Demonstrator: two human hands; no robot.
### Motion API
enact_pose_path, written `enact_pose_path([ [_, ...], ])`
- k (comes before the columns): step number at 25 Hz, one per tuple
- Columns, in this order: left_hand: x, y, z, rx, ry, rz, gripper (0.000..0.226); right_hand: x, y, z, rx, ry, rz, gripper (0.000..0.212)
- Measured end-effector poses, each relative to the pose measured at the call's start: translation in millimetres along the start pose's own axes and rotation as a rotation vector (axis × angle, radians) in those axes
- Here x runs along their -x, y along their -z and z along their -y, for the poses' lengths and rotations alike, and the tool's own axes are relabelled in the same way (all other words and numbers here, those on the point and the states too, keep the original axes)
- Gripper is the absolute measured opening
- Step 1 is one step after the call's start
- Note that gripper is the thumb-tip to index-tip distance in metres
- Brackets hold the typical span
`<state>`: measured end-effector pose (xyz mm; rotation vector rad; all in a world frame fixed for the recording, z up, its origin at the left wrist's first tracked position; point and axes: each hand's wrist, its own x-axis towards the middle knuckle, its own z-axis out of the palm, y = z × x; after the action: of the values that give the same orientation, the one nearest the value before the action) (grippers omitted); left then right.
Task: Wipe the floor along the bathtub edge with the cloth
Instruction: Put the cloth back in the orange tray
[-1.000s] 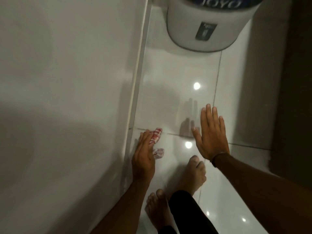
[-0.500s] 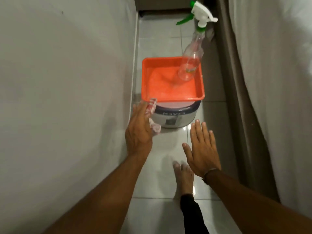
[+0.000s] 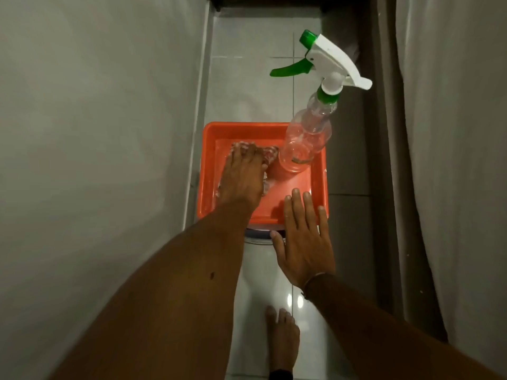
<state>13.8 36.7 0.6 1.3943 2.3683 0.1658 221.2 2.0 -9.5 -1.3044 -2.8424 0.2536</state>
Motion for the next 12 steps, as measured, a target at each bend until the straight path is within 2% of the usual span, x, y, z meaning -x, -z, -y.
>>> enact_pose_path([
  [2,-2,-18,12,-0.012,0.039,0.075,0.07,2,-9,-2,-0.024,-0.009,0.023,0.08],
  [5,0,-36,25,-0.025,0.056,0.124,0.077,9,-20,-2,-0.02,-0.007,0.037,0.081],
  [12,16,-20,18,0.019,0.083,0.133,0.079,11,-16,-4,-0.025,0.049,0.035,0.083],
])
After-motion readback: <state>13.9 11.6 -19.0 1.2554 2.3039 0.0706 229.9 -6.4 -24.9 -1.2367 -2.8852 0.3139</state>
